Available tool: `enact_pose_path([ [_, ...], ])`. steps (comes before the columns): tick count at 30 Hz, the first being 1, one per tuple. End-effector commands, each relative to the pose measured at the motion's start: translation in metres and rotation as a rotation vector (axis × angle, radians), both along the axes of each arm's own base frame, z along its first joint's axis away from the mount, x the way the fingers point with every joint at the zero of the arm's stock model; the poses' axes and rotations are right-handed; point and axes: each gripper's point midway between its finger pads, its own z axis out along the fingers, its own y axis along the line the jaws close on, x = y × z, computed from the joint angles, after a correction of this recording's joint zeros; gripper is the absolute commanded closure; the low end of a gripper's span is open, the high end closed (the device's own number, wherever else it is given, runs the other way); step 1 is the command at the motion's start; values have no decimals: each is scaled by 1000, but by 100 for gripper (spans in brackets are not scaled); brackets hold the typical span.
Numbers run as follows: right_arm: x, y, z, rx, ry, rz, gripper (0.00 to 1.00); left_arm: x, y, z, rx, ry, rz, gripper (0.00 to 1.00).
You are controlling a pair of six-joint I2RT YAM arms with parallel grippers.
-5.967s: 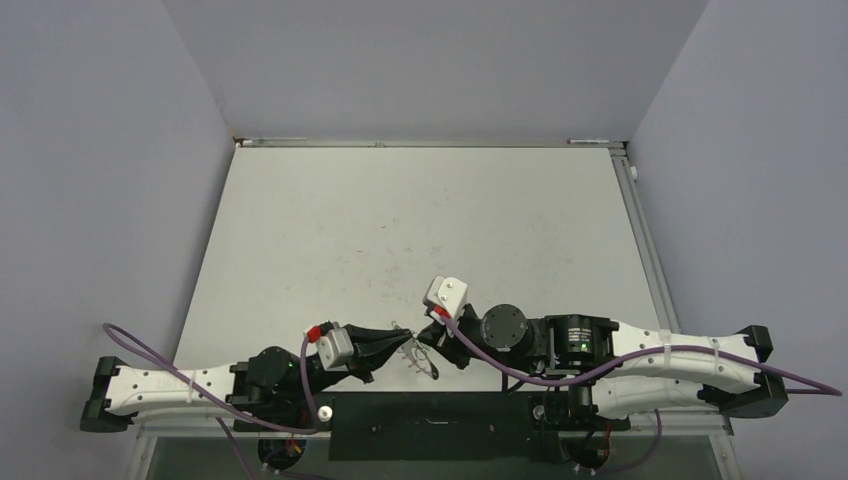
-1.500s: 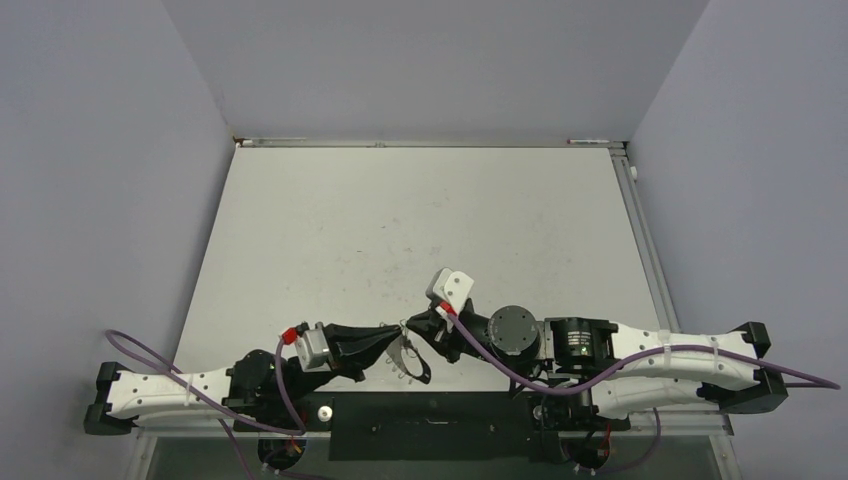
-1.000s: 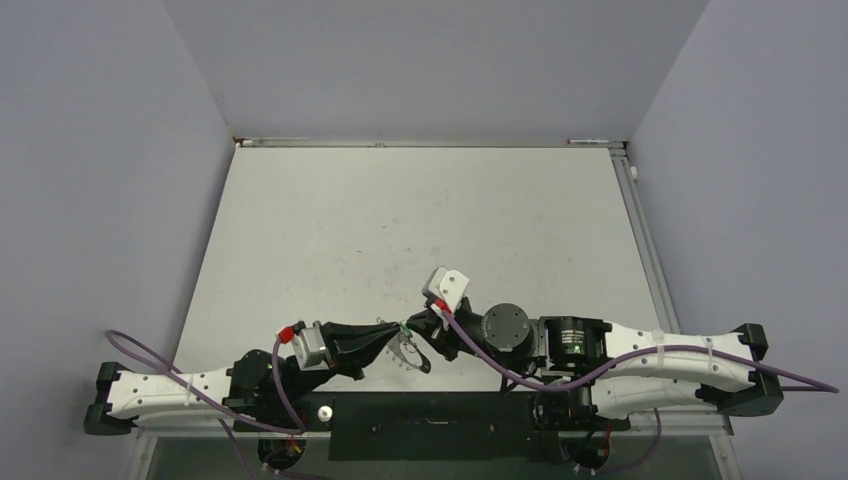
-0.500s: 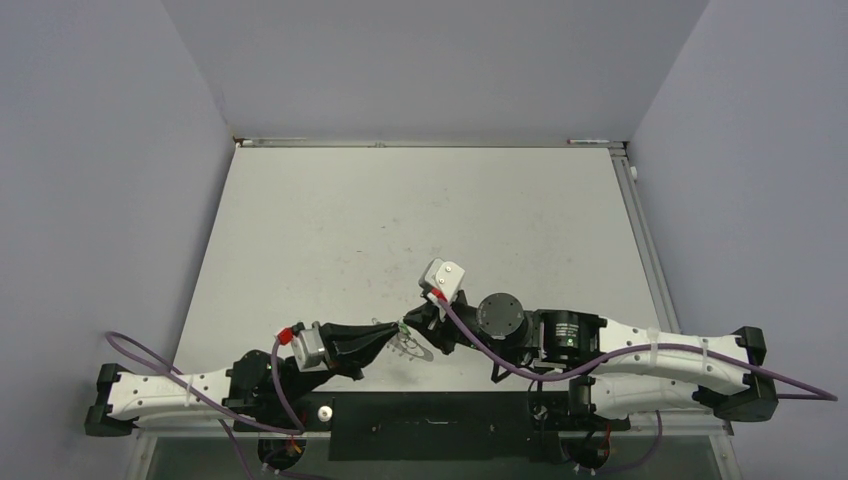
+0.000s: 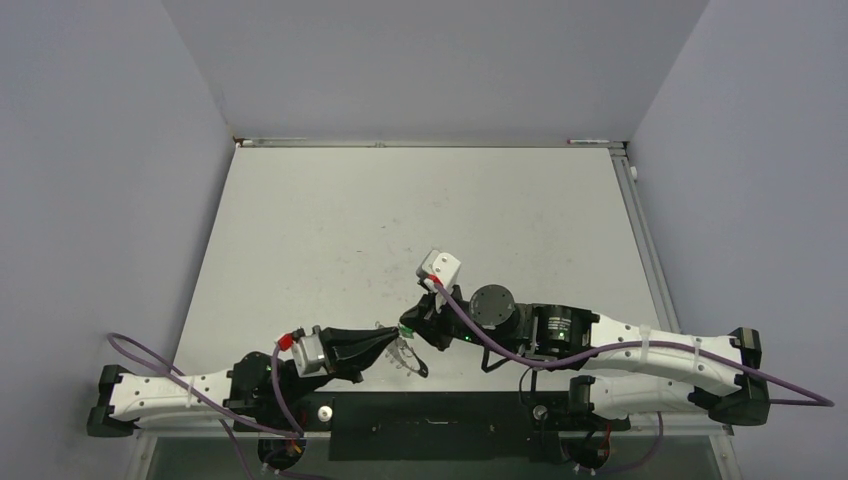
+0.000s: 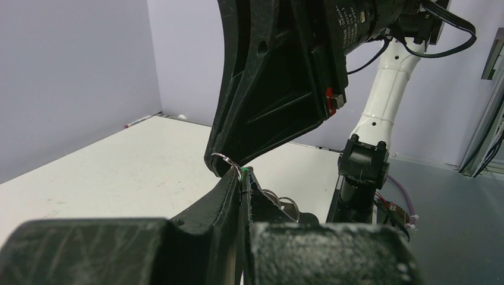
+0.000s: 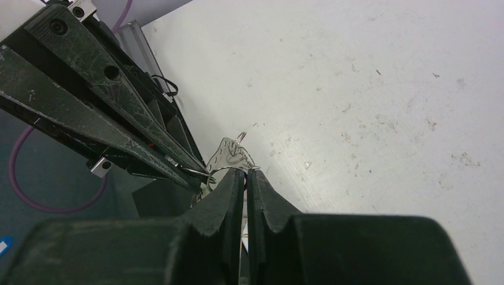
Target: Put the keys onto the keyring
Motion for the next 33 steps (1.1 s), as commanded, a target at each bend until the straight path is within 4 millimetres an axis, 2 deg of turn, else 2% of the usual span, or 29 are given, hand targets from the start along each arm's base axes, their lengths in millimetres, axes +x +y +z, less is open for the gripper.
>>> enact_pose_path([
  [1,10,-4,-10,-11,42,-65,95,-13,10,38,-136,-53,-63,100],
  [9,10,-11,-14,-11,54,-90,95,-9,12,37,-140,-44,-40,100],
  [12,12,-14,-9,2,27,-95,95,-10,10,32,-114,-56,-44,100],
  [16,22,-26,2,5,-65,-129,95,-10,10,29,-70,-60,-43,100],
  [20,43,-40,-5,-22,-173,-220,95,-4,11,24,0,-43,-12,100],
  [24,79,-52,-41,-139,-204,-396,95,7,9,17,83,-6,52,100],
  [28,117,-58,-102,-215,-20,-529,95,10,4,14,135,23,61,100],
  [30,123,-56,-131,-199,91,-514,95,12,4,12,157,43,74,100],
  [33,124,-55,-156,-179,164,-501,95,15,4,7,183,67,90,100],
])
